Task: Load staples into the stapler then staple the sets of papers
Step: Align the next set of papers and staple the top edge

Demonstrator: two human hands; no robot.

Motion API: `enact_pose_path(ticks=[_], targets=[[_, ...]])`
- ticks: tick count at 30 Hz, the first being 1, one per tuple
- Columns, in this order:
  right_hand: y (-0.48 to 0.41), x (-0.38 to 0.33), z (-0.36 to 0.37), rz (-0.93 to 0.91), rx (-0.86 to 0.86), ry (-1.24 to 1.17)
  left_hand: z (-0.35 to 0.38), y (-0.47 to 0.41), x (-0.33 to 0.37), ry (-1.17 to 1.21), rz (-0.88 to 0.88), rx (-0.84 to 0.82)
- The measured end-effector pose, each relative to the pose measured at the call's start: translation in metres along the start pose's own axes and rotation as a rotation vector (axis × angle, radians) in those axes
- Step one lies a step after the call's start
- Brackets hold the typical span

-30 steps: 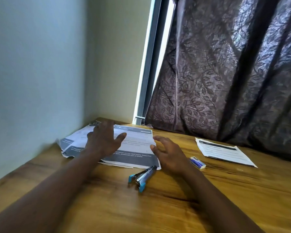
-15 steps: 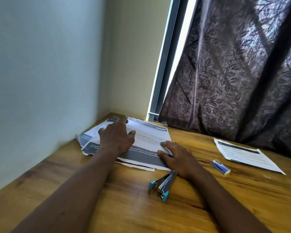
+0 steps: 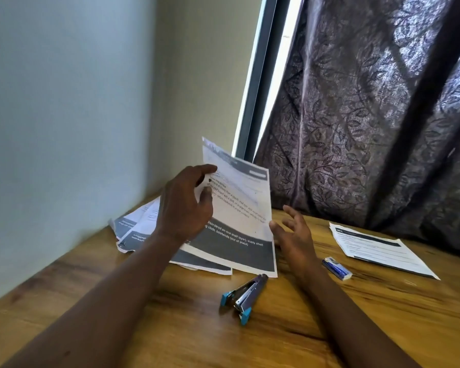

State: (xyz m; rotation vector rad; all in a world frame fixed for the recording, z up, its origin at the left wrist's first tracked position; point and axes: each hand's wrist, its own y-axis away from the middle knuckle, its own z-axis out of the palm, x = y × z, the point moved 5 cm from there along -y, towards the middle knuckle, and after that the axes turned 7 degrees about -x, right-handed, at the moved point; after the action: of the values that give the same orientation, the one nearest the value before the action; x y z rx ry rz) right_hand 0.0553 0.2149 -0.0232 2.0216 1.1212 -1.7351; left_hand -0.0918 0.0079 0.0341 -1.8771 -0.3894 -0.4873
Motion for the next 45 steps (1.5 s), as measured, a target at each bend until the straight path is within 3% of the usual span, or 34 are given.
enact_pose_path(ticks=[6, 16, 21, 26, 30, 35, 39, 45], targets=[[-0.003, -0.004, -0.008, -0.017, 0.037, -0.366, -0.001, 0.0, 0.001, 0.227, -0.06, 0.018], [-0.014, -0.029, -0.037, -0.187, 0.077, -0.443, 0.003, 0.0, -0.016, 0.238, -0.176, -0.046], [-0.009, -0.041, -0.043, -0.32, 0.029, -0.075, 0.007, 0.003, -0.018, 0.118, -0.115, -0.086], [0.018, -0.057, -0.049, -0.598, 0.258, 0.403, 0.008, 0.008, -0.006, -0.033, -0.002, -0.082], [0.044, -0.066, -0.058, -0.702, 0.392, 0.5, 0.008, 0.014, 0.004, -0.09, 0.046, -0.08], [0.077, -0.068, -0.082, -0.669, 0.55, 0.332, 0.009, 0.021, 0.028, -0.072, 0.164, -0.116], [0.105, -0.062, -0.101, -0.535, 0.652, 0.096, 0.015, 0.034, 0.059, -0.022, 0.318, -0.177], [0.122, -0.024, -0.15, -0.118, 0.582, -0.605, 0.04, 0.058, 0.088, 0.088, 0.474, -0.385]])
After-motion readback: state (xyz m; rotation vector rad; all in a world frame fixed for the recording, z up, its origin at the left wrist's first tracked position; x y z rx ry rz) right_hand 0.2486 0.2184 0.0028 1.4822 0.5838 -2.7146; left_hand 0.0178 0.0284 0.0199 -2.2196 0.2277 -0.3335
